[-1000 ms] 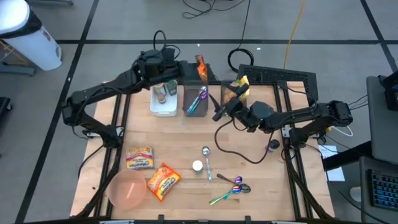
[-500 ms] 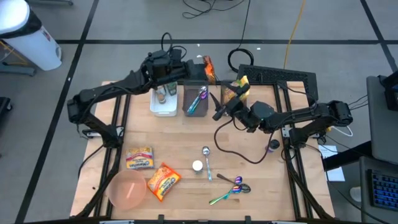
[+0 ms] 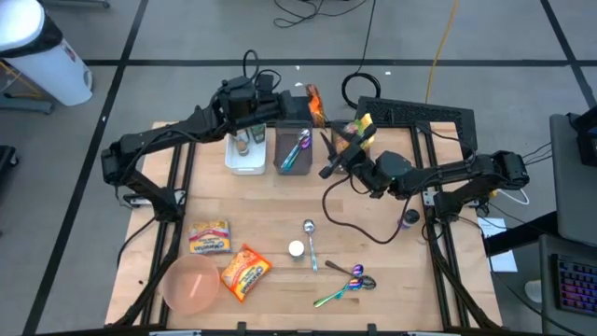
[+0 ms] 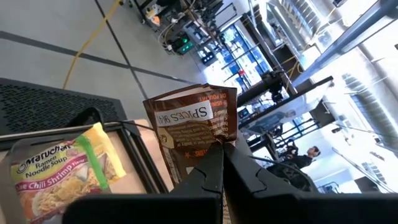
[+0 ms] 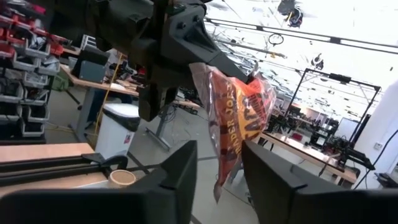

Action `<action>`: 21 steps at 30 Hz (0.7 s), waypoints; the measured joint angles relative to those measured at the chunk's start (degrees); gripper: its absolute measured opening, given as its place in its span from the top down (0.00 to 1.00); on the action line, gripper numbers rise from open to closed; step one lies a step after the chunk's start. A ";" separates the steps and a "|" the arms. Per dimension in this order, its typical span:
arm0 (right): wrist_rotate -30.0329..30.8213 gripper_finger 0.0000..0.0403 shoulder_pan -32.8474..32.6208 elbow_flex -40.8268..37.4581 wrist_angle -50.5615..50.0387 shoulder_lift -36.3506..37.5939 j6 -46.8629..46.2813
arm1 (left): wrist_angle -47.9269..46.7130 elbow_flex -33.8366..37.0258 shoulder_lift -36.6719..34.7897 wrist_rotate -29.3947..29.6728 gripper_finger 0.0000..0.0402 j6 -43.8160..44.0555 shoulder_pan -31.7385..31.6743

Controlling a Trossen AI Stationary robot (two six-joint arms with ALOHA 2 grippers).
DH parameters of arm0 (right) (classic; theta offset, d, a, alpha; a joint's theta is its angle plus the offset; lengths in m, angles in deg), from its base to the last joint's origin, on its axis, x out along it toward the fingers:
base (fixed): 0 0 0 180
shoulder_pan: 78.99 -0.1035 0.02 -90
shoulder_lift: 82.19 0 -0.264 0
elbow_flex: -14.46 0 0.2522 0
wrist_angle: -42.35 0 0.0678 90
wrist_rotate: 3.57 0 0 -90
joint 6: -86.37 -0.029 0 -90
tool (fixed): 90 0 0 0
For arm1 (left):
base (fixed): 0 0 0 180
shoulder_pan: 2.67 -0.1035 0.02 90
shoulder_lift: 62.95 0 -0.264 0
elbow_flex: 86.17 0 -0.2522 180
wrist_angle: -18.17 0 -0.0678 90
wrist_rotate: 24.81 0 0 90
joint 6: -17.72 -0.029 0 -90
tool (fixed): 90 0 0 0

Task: Pick & Place Food Item
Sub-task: Put the orange seasoning bag into the white bin

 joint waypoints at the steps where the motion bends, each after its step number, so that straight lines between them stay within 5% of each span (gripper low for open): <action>1: -0.02 0.72 0.00 0.00 -0.02 0.00 0.04 | 0.01 0.00 0.00 0.00 1.00 0.00 0.06; 13: -0.06 0.98 0.00 0.00 -0.03 -0.01 -1.03 | 0.02 0.00 0.00 0.19 1.00 -0.07 0.85; 21: -0.06 1.00 0.00 0.00 -0.02 -0.01 -0.89 | 0.03 0.00 -0.02 0.24 1.00 0.00 0.85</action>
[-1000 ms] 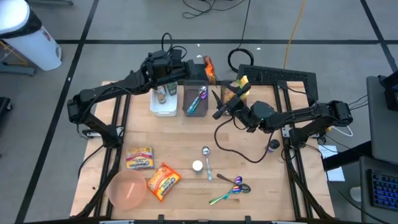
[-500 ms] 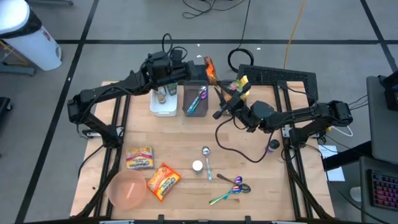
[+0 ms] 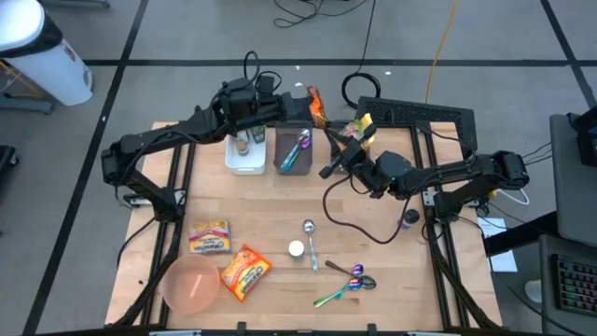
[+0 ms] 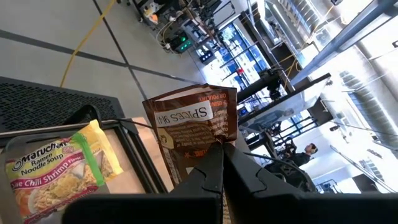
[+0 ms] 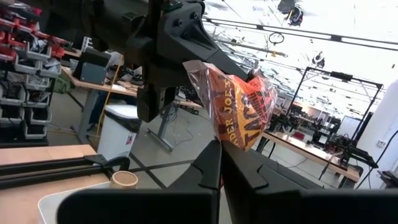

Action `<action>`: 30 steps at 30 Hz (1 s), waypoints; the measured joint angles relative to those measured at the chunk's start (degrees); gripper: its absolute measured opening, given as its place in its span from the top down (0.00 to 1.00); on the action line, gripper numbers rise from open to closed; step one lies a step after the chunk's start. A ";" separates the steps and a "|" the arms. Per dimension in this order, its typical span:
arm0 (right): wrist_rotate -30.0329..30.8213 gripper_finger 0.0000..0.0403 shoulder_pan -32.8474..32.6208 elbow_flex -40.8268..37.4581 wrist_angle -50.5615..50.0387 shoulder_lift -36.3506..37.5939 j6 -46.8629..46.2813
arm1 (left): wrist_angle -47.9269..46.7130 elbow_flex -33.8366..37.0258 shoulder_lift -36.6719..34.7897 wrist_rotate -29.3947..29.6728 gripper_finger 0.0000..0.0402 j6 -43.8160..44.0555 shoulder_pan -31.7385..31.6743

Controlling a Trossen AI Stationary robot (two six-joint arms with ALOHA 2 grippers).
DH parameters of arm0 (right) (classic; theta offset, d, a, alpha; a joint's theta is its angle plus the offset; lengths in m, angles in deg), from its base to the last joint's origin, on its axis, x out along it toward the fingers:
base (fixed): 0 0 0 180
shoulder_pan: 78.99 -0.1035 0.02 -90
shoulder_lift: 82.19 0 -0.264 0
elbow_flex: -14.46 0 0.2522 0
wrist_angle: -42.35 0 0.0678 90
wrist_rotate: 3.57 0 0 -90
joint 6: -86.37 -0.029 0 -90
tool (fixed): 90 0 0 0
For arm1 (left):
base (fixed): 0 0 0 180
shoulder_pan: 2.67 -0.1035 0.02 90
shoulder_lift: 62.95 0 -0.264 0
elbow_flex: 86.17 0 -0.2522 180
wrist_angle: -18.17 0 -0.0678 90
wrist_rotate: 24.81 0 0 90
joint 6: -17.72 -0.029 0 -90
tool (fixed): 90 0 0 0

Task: Pick & Place Food Item
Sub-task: Put the orange seasoning bag into the white bin

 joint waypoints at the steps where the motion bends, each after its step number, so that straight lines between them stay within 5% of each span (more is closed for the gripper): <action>1: 0.00 1.00 0.00 0.00 0.00 0.00 0.02 | 0.00 0.00 0.00 0.00 1.00 0.00 0.00; 11: -0.02 1.00 0.00 0.00 0.02 0.00 -0.08 | 0.55 0.00 0.00 -1.51 0.89 -1.30 0.00; 30: -0.09 1.00 -0.82 0.00 1.46 -0.02 0.50 | -0.37 0.00 -0.04 -5.66 0.39 -9.40 -0.84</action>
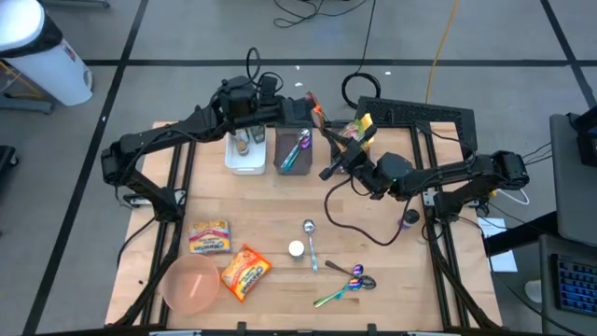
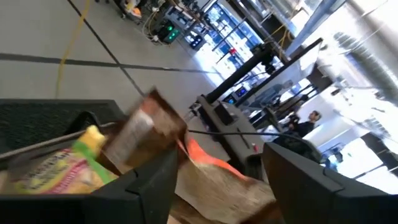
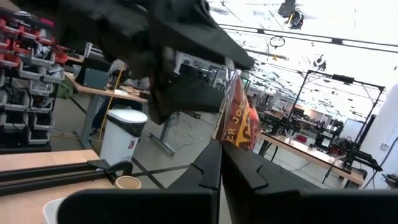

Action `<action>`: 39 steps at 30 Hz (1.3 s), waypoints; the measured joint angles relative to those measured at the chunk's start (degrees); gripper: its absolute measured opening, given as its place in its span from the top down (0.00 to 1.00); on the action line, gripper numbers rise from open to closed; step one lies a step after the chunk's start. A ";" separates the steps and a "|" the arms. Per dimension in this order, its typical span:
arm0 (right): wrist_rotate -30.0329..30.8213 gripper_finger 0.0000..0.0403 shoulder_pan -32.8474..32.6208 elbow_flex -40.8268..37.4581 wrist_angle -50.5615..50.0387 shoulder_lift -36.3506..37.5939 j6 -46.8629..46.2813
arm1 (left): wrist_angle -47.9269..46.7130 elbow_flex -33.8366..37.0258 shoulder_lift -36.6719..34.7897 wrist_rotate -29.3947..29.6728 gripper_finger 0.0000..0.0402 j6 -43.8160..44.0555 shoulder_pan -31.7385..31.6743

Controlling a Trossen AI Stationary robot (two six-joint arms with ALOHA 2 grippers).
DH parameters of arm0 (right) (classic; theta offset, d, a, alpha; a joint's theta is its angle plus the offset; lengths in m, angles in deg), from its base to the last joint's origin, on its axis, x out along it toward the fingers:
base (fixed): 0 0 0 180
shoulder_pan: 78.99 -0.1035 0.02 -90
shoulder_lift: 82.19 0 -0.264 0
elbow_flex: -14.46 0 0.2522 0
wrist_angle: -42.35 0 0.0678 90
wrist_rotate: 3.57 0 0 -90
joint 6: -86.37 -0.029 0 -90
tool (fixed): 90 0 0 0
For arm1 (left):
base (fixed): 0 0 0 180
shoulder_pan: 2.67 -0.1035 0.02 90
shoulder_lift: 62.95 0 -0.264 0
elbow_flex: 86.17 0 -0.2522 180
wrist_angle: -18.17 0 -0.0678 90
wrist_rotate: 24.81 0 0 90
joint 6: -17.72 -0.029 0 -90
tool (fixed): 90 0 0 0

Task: Pick & Place Food Item
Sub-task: Put the orange seasoning bag into the white bin

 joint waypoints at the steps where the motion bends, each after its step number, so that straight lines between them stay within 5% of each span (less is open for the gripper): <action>1: 0.00 1.00 -0.14 0.00 0.00 0.00 0.16 | -0.50 0.00 0.00 0.00 0.38 -0.84 -0.20; 8: 0.06 1.00 -0.42 0.00 -0.38 0.37 0.68 | -1.25 0.00 -0.02 -2.40 0.34 -5.83 -1.08; 19: -1.77 1.00 -0.36 0.00 -10.56 7.61 -4.24 | -1.31 0.00 -0.03 -14.75 0.34 -12.84 -4.99; 25: -11.59 1.00 1.76 0.00 -22.63 12.82 -20.51 | -1.27 0.00 -0.04 -20.81 0.34 -19.30 -5.98; 31: -28.40 1.00 6.92 0.00 -30.15 12.92 -35.34 | -5.32 -4.13 -0.06 -22.27 0.34 -23.79 -4.69; 39: -43.43 1.00 10.97 2.62 -31.59 8.31 -40.60 | -32.17 -17.34 -0.11 -14.62 0.35 -39.56 -2.37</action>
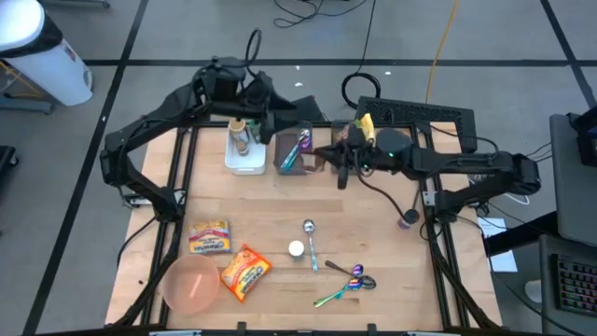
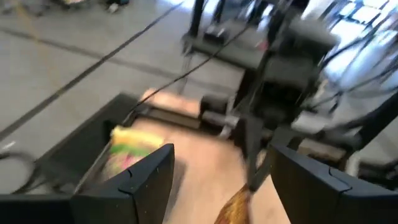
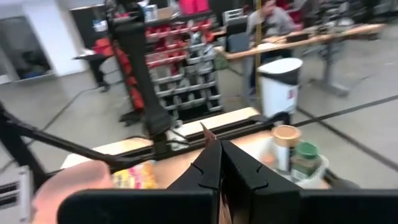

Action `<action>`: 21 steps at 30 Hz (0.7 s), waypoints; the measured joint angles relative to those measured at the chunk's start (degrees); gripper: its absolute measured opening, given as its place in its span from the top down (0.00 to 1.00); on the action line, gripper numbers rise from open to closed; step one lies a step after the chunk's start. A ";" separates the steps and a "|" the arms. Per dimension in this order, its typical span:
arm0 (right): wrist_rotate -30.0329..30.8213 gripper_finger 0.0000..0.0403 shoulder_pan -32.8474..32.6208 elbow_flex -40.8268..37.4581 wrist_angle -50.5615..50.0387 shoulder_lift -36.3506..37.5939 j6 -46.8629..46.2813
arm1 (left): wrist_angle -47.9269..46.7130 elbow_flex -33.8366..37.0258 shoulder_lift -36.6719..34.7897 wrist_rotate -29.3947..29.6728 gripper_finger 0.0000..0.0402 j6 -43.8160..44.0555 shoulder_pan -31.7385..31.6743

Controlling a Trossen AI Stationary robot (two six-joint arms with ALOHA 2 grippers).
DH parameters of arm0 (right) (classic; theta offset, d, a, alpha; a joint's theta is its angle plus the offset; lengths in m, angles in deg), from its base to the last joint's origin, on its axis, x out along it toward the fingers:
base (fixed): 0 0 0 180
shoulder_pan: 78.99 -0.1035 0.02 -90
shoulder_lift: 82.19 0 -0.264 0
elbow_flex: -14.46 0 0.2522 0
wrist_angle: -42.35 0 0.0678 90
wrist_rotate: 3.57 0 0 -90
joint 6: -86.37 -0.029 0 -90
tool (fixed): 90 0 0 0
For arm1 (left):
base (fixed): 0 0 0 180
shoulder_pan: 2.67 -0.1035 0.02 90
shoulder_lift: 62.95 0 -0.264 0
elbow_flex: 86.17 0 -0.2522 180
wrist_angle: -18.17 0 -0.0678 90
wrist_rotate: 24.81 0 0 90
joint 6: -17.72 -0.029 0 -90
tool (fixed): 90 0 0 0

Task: Pick & Place Food Item
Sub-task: Put the orange seasoning bag into the white bin

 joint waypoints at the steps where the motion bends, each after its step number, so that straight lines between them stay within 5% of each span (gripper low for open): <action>1: -1.83 1.00 0.45 1.24 -0.33 -1.03 -0.35 | -2.63 -1.00 0.00 1.40 0.35 -0.98 0.23; 12: -16.11 1.00 3.61 15.79 -7.65 -12.74 1.08 | -18.21 -5.35 0.09 1.49 0.44 -2.32 1.27; 21: -18.22 1.00 5.79 18.56 -7.82 -14.98 0.88 | -25.70 -5.37 0.11 1.62 0.46 -2.99 4.19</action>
